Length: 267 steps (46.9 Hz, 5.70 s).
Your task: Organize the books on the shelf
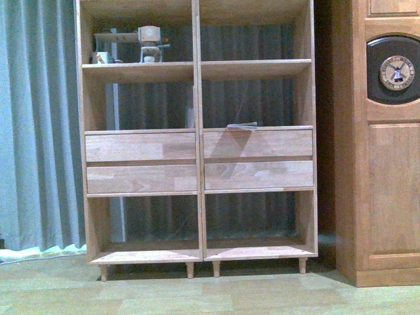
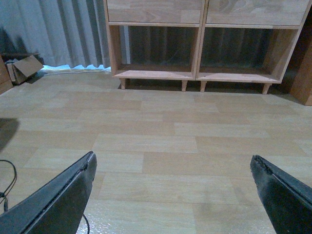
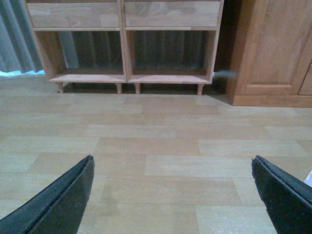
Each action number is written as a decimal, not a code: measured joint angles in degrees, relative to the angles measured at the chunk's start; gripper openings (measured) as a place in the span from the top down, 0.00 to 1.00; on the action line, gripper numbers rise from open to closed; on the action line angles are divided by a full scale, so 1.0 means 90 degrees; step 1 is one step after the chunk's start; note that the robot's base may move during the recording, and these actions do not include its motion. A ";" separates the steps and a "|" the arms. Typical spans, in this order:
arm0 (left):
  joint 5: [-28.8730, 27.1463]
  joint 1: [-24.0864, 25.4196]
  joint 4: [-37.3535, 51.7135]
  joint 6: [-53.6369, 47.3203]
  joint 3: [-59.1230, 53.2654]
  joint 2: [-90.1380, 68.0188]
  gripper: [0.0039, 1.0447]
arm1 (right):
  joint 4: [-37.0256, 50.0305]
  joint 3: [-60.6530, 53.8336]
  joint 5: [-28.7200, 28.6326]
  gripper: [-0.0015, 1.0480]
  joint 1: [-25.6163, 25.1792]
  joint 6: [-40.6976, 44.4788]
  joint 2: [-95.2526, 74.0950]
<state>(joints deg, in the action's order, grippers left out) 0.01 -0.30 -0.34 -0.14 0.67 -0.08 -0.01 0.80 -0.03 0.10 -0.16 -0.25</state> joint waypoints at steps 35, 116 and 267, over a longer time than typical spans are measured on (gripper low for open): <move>0.0000 0.0000 0.0000 0.0002 0.0000 0.0000 0.07 | 0.0000 0.0000 0.0000 0.07 0.0000 0.0000 0.0000; 0.0000 0.0000 0.0000 0.0000 0.0000 0.0000 0.07 | 0.0000 0.0000 0.0000 0.07 0.0000 0.0000 0.0000; 0.0000 0.0000 0.0000 0.0000 0.0000 0.0000 0.07 | 0.0000 0.0000 0.0000 0.07 0.0000 0.0002 0.0002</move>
<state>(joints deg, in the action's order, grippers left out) 0.01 -0.30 -0.34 -0.14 0.67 -0.08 -0.01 0.80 -0.03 0.10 -0.14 -0.23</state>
